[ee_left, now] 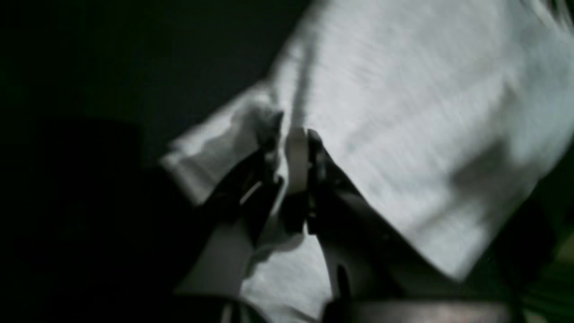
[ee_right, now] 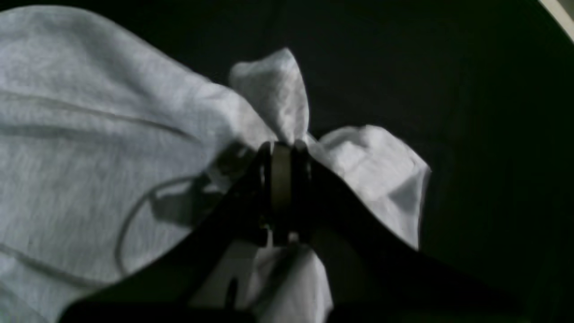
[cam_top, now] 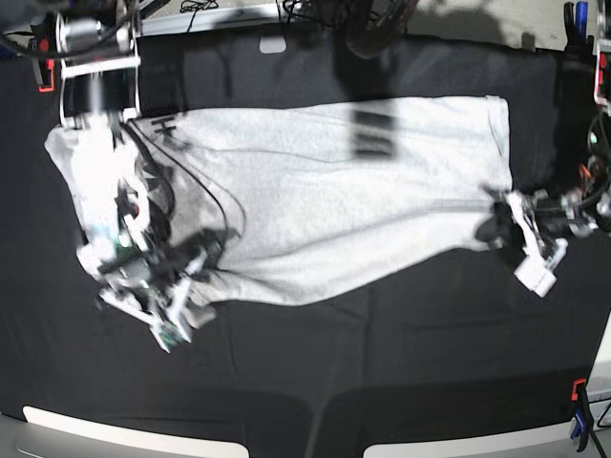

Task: Layout the t-shirt on the table in an organized manner, then fold the t-shirt properly
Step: 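Lay the hem over the shoulder edge with both grippers, folding lengthwise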

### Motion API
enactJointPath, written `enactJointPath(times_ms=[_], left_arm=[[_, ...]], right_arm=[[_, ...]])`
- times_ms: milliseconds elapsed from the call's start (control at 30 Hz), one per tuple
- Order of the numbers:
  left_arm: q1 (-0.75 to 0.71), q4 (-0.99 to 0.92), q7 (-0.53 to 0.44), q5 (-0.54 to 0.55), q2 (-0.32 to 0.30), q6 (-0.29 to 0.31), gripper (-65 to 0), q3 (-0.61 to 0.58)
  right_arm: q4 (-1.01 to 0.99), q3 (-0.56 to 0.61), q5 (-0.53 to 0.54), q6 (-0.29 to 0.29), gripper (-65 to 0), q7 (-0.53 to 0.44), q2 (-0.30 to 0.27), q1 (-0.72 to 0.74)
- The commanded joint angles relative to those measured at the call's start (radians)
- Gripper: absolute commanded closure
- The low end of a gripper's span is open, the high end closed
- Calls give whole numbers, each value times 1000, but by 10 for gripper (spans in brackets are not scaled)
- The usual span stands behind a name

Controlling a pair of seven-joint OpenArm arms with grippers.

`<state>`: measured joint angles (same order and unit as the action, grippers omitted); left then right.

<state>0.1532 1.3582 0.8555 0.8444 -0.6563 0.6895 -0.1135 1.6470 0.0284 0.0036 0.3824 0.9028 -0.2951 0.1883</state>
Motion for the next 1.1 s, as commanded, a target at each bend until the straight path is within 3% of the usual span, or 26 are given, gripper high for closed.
enactJointPath(times_ms=[0,200,400,833,933,967,1033,1067], left_arm=[[0,63,-15,25,-18,9,0,27],[-147,298,-12,21,-18,9,0,150],[-265,351,-11,21,-18,-5,0,283],[-339,351,-9,20,-17,-5,0,296],[-339,351,37,21,-17,-5,0,296],[-339,351,63,21,-17,-5,-55,296],[-339,351,122,21,-17,-5,-223,296],[-339,351,150,21,-17,-6,-270,296]], right_arm=[[55,-34,7,14,0,-19,-10,-5],[173,-199,8,38,0,-16,-10,-140],[173,-314,81,85,0,-27,-10,-212],[173,-338,86,90,0,-11,-10,-222],[173,-338,86,90,0,-11,-10,-222],[173,-338,86,91,0,-11,-10,-222],[173,-338,86,100,0,-10,-10,-222],[173,-338,86,105,0,-10,-10,-222]])
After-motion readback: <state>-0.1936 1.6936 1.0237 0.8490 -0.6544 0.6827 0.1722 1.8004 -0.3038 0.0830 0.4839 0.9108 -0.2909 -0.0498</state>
